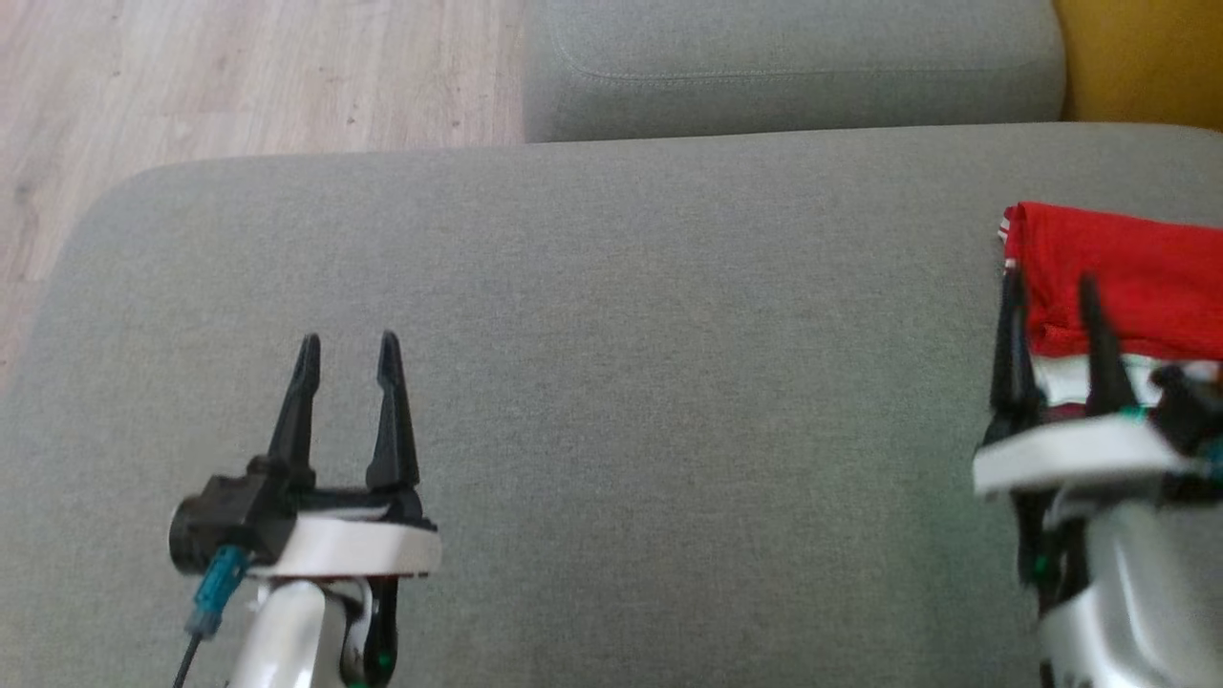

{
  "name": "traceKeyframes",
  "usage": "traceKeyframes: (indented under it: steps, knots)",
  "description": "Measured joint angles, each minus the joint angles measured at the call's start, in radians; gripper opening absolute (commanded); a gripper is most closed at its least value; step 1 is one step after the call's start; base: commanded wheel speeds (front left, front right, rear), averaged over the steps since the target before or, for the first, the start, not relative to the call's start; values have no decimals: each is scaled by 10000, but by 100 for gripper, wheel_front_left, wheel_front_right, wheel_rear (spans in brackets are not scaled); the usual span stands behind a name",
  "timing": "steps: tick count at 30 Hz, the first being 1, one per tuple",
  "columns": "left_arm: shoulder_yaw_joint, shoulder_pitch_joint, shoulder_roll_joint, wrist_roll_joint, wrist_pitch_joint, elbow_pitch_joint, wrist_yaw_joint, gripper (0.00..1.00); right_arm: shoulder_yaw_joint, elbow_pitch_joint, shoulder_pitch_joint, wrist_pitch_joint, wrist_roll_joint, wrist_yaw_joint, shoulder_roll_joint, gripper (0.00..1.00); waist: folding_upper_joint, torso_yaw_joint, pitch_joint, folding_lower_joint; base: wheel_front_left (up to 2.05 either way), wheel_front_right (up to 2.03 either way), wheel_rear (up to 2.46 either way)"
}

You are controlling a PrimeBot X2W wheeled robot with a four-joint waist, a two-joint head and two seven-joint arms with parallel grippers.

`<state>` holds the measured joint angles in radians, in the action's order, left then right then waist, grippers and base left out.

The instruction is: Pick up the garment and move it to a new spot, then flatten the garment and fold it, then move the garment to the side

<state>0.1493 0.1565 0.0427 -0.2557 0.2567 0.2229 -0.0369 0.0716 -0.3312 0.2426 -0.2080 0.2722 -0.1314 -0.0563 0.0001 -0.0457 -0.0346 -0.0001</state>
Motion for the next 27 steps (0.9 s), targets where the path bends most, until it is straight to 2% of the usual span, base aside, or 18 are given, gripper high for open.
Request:
traceKeyframes:
  steps: [7, 27]
  knots:
    - [-71, -398, 2, -190, 0, 117, -71, 100, -320, -270, -1124, -401, 291, 0, 58, 100, 0, -14, 93, 0, 0, 0, 0]
    - [-257, -439, 2, -966, 0, 73, -81, 100, -453, 439, -1247, -405, 182, 0, 69, 100, 0, 91, 53, 1, 0, 0, 0]
